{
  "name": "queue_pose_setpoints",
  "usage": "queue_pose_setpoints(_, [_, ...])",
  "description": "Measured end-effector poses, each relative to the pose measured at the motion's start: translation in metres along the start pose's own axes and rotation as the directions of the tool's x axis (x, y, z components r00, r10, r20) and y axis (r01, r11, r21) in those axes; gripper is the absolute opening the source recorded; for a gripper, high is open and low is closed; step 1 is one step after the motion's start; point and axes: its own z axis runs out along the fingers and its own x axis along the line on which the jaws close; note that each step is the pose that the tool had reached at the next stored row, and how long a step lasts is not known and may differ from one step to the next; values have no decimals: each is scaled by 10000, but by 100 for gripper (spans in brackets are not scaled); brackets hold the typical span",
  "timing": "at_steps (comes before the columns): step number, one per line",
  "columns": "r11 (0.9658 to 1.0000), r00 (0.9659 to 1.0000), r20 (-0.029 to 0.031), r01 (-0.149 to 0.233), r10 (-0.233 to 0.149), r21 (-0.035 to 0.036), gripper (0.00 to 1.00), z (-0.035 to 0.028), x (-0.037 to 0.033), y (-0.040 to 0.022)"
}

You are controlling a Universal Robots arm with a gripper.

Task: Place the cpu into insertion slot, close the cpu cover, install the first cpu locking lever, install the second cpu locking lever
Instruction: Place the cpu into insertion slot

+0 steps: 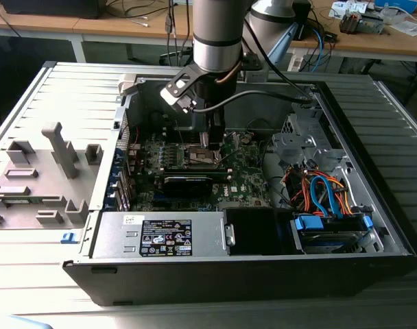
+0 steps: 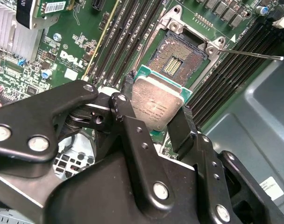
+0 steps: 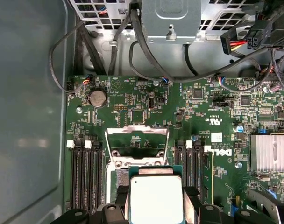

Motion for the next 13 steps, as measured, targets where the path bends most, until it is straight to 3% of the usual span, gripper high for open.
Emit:
queue_pose_setpoints(4, [9997,9997,11,-244,244,2,55,6,0,0])
queue_pose_setpoints(13, [9994,9994,16,-357,357,2,55,8,0,0])
